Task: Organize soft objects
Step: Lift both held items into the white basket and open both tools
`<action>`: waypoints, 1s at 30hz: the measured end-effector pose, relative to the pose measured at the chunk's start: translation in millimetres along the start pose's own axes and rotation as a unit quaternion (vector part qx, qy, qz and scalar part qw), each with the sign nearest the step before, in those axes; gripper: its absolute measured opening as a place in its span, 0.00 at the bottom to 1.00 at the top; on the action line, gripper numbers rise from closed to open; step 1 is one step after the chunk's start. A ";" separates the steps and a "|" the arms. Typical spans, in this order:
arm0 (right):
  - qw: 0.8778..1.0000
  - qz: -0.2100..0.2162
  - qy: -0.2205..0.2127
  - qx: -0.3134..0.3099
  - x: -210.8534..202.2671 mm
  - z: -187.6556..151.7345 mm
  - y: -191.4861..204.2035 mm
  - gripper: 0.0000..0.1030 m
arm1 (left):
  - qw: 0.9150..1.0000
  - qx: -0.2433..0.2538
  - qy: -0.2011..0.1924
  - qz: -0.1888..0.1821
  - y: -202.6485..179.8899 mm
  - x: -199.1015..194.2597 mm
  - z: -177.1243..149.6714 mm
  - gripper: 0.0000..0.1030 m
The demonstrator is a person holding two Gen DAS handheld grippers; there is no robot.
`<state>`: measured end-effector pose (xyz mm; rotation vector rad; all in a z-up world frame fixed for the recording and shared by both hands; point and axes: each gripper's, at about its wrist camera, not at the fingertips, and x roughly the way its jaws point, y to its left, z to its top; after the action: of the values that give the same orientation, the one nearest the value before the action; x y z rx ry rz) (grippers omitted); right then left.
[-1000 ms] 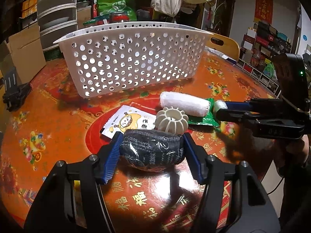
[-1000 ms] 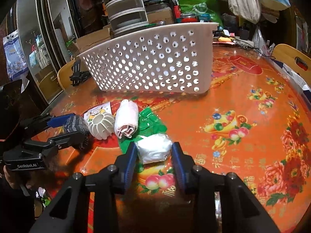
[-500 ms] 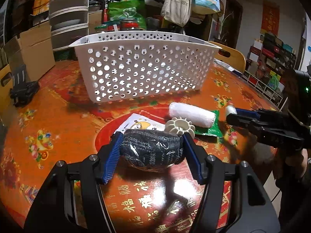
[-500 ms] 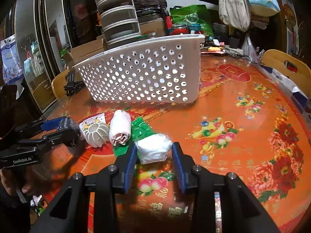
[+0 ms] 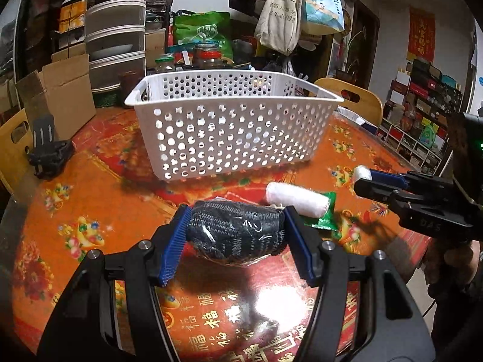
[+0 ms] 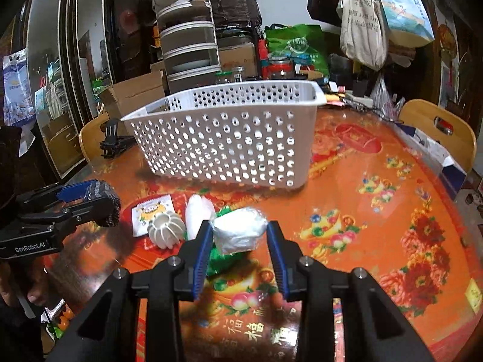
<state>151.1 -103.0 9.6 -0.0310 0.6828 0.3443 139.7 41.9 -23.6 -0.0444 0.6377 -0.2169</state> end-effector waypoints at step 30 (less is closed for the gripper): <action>0.997 -0.012 -0.061 -0.051 -38.5 103.8 20.5 0.35 | 0.999 -0.007 -0.043 -0.006 7.8 -23.1 134.3 0.58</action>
<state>180.3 -80.8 116.1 -0.1135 0.5433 0.3554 203.0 51.1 97.0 -0.0711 0.5527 -0.2219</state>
